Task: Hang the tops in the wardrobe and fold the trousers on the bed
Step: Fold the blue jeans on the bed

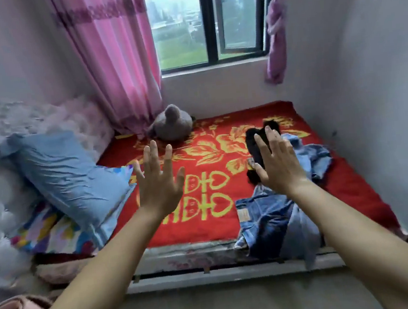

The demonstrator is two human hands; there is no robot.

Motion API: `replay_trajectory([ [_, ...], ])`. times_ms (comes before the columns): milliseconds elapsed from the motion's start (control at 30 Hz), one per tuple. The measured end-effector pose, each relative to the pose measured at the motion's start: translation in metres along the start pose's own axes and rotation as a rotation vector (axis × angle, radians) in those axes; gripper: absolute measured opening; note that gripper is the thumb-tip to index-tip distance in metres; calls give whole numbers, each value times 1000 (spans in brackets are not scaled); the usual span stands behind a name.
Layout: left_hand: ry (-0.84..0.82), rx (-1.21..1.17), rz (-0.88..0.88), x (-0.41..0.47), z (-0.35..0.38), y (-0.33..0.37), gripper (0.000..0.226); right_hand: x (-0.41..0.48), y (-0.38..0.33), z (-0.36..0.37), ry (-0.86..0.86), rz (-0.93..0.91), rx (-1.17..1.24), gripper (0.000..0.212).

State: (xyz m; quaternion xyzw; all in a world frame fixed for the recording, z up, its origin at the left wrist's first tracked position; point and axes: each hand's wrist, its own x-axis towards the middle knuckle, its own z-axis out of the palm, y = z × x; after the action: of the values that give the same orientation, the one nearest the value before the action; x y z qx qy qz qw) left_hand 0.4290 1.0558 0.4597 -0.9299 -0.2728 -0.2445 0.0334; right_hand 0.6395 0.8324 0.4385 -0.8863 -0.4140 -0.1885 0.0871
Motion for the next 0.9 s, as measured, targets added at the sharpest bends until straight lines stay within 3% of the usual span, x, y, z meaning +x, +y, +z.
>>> replay_trajectory([
  [267, -316, -110, 184, 91, 170, 58, 68, 19, 120, 94, -298, 313, -125, 82],
  [500, -595, -159, 235, 132, 298, 71, 68, 29, 149, 190, -562, 501, -87, 82],
  [733, -948, -299, -61, 110, 399, 80, 68, 27, 155, 286, -829, 454, 26, 84],
  [900, -1087, -291, -262, 62, 478, 80, 63, 50, 159, 392, -906, 415, 219, 77],
])
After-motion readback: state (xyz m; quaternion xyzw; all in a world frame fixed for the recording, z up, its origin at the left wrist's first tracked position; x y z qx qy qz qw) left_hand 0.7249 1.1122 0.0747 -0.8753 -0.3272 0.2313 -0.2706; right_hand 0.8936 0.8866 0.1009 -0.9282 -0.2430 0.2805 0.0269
